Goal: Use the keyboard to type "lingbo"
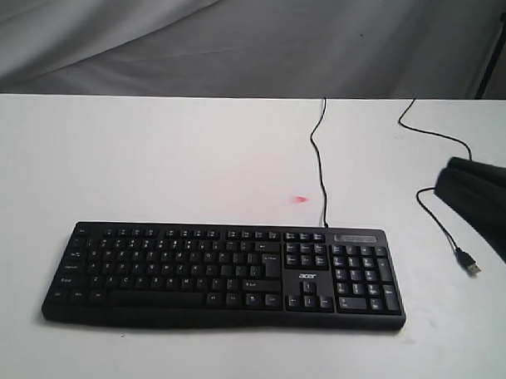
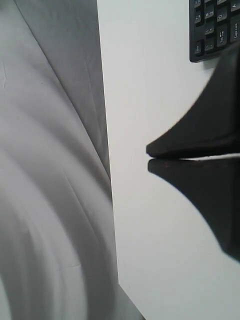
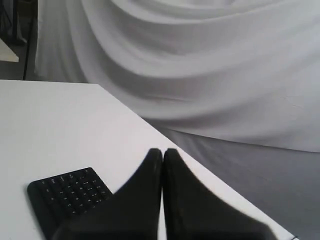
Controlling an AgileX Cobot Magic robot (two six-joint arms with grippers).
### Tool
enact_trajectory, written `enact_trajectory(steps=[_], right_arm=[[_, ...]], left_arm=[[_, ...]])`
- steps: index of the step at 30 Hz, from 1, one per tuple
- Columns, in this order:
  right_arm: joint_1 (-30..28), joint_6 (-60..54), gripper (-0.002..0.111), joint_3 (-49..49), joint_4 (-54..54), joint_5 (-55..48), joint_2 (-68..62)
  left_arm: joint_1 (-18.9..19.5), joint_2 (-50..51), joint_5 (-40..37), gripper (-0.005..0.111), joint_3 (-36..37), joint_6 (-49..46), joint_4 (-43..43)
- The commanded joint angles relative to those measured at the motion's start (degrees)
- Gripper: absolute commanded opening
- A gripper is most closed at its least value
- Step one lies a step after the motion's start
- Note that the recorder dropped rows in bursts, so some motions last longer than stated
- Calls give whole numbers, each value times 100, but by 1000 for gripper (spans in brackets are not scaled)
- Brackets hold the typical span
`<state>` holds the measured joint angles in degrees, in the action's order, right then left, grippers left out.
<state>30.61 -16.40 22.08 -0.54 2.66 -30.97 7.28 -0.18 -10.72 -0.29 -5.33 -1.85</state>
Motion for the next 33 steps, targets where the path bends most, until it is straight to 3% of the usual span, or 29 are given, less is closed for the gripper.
enact_trajectory(steps=[1,12,15,20,33], right_arm=[[17,13,0,-212,-46,-44,479],[17,32,0,-220,-36,-90,643],[-68,29,0,-220,-36,-723,813],[-664,29,0,-220,54,-1977,1223],[-2746,-4,0,-220,-19,-3249,2649]], left_arm=[[-22,18,24,1,29,16,3],[-22,18,24,1,29,16,3],[-22,18,24,1,29,16,3],[-22,18,24,1,29,16,3],[-22,18,24,1,29,16,3]])
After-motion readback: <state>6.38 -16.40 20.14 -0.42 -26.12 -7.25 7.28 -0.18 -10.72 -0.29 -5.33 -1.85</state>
